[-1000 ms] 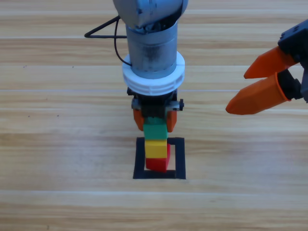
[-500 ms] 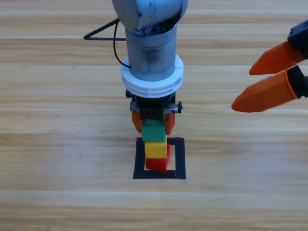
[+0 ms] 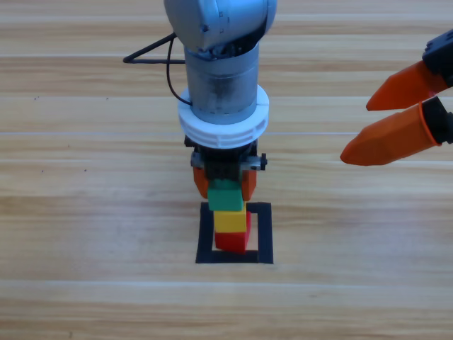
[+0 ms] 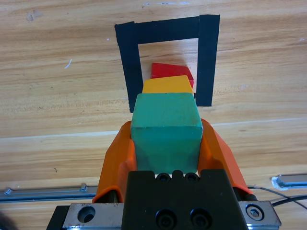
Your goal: Stack the blocks in the rectangular block: red at the bottom, yellow in the middle, green on top
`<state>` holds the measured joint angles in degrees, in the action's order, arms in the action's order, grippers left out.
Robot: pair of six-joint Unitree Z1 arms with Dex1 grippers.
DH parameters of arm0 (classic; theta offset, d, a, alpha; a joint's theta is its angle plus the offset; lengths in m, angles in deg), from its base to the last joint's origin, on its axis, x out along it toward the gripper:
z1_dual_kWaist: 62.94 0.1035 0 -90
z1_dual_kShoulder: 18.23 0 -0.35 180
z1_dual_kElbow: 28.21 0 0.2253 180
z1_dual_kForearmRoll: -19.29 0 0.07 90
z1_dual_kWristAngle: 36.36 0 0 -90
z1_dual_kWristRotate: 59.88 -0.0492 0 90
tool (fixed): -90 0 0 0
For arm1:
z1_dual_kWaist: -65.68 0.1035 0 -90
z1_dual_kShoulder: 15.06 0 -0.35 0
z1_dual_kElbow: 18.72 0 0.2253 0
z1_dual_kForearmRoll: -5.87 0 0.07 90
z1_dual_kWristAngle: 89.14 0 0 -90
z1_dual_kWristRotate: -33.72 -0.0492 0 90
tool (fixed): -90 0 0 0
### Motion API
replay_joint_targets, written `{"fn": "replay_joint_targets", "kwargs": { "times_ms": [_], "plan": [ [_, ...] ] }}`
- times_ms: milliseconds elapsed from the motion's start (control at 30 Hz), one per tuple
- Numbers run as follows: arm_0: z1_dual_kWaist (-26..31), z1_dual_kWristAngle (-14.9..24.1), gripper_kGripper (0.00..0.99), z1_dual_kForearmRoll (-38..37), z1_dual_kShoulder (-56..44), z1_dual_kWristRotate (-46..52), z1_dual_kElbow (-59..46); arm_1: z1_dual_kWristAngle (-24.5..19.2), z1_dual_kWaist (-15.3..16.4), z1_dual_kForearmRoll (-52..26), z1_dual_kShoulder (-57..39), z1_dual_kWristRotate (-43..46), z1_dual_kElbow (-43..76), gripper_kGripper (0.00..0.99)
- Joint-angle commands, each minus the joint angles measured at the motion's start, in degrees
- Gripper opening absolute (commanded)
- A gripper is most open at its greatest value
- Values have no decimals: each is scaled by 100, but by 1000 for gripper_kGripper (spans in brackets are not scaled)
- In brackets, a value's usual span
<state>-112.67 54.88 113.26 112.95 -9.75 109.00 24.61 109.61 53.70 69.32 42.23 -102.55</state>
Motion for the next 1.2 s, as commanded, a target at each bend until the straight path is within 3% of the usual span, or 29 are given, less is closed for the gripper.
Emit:
{"fn": "replay_joint_targets", "kwargs": {
  "times_ms": [33,133,267,300,767,900,1100,1200],
  "plan": [
    [-81,26,322,-92,39,-30,-126,60,160,-21,-63,46,150,990],
    [-107,26,511,-101,-49,-57,-65,60,152,-21,-63,46,150,990],
    [-187,26,968,-48,-128,-21,102,60,152,-21,-63,46,150,990],
    [-187,26,989,-40,-128,-21,93,60,160,-21,-63,46,150,990],
    [-178,324,990,110,-690,-57,58,69,160,-21,-89,46,229,990],
    [-81,781,990,154,-1481,-39,172,43,160,-13,-63,46,256,990],
    [262,1854,990,48,-2492,-891,137,-221,160,66,-27,46,80,990],
    [314,2320,990,-681,-3125,-1419,-671,-274,160,260,-19,46,-149,990]
  ]
}}
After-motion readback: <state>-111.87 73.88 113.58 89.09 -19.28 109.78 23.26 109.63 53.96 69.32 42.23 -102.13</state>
